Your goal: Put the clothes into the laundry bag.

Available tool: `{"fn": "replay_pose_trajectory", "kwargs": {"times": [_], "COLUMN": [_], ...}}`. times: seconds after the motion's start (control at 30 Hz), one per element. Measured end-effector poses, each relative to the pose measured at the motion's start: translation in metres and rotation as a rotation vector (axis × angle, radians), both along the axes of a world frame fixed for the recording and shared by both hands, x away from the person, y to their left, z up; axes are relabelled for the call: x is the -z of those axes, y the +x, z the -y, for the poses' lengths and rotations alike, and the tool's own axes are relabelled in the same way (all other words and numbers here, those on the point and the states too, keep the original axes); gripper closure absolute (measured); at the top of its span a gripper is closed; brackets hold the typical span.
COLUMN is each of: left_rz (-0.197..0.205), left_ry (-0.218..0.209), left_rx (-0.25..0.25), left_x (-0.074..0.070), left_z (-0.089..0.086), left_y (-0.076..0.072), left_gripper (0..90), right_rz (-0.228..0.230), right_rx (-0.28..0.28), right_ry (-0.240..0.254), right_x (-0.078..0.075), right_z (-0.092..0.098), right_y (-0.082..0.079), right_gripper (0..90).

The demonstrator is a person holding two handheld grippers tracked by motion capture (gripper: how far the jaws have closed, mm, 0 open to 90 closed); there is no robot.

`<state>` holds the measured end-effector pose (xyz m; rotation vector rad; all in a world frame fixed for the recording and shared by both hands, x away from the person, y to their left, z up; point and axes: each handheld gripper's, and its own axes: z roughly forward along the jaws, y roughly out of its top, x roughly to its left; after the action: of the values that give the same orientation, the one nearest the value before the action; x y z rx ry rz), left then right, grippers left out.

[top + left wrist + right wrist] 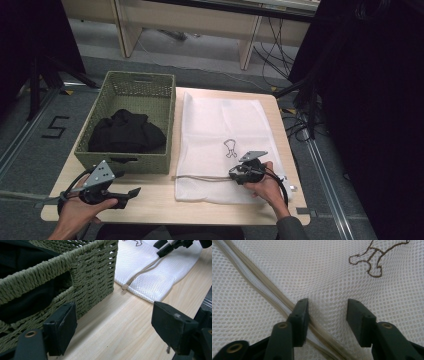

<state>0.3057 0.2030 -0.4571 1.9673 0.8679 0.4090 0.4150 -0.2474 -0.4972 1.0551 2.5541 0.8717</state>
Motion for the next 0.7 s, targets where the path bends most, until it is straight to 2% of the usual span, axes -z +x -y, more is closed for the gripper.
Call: {"fn": "replay_pose_trajectory", "kwargs": {"times": [0.07,0.1,0.13,0.17,0.23,0.27,0.3,0.4,0.43,0.47,0.53,0.57,0.6,0.63,0.67,0.7], "left_rz": [0.002,-0.005,-0.002,-0.012,0.004,-0.012,-0.007,0.001,-0.005,-0.001,-0.008,-0.013,0.004,0.002,0.007,0.002], "left_ry": [0.003,-0.003,0.006,-0.010,0.004,-0.010,-0.004,0.002,-0.006,-0.010,-0.020,-0.033,-0.016,-0.024,-0.022,-0.032], "left_rx": [0.007,0.006,0.010,0.004,0.027,0.014,0.022,0.040,0.034,0.042,0.051,0.048,0.064,0.070,0.080,0.093], "left_x": [0.001,0.001,0.000,0.001,0.001,0.002,0.002,0.001,0.001,0.001,0.000,0.000,-0.001,-0.001,-0.001,-0.002], "left_z": [0.001,0.002,0.002,0.003,0.004,0.005,0.005,0.006,0.007,0.008,0.010,0.012,0.014,0.016,0.020,0.024], "left_y": [0.000,0.000,0.000,-0.001,0.000,-0.001,-0.001,0.000,-0.001,0.000,-0.001,-0.001,0.000,0.000,0.001,0.001], "left_gripper": [20.1,20.1,20.2,20.4,20.8,20.9,20.9,20.9,20.9,20.9,20.9,20.9,21.2,21.4,21.4,21.4], "right_rz": [0.001,0.032,0.007,0.040,0.026,0.046,0.056,0.056,0.078,0.125,0.130,0.130,0.129,0.167,0.161,0.193], "right_rx": [-0.008,-0.012,-0.032,-0.023,-0.038,-0.032,-0.025,-0.019,-0.012,-0.009,0.001,0.001,0.000,0.005,0.005,0.001], "right_ry": [0.009,0.025,0.001,0.023,-0.017,-0.016,-0.005,-0.019,-0.004,0.018,0.032,0.032,0.043,0.053,0.057,0.066], "right_x": [0.000,0.003,0.000,0.003,-0.003,-0.002,-0.002,-0.009,-0.012,-0.021,-0.032,-0.032,-0.037,-0.042,-0.046,-0.051], "right_z": [0.000,-0.002,-0.002,-0.004,-0.004,-0.006,-0.008,-0.009,-0.010,-0.009,-0.008,-0.008,-0.008,-0.008,-0.008,-0.008], "right_y": [0.000,0.001,0.001,0.001,0.002,0.002,0.001,0.001,0.002,0.002,0.001,0.001,0.001,0.001,0.000,0.001], "right_gripper": [66.3,71.3,73.5,79.7,85.4,86.8,87.2,88.0,88.0,88.2,88.2,88.2,88.3,88.2,88.3,88.4]}}
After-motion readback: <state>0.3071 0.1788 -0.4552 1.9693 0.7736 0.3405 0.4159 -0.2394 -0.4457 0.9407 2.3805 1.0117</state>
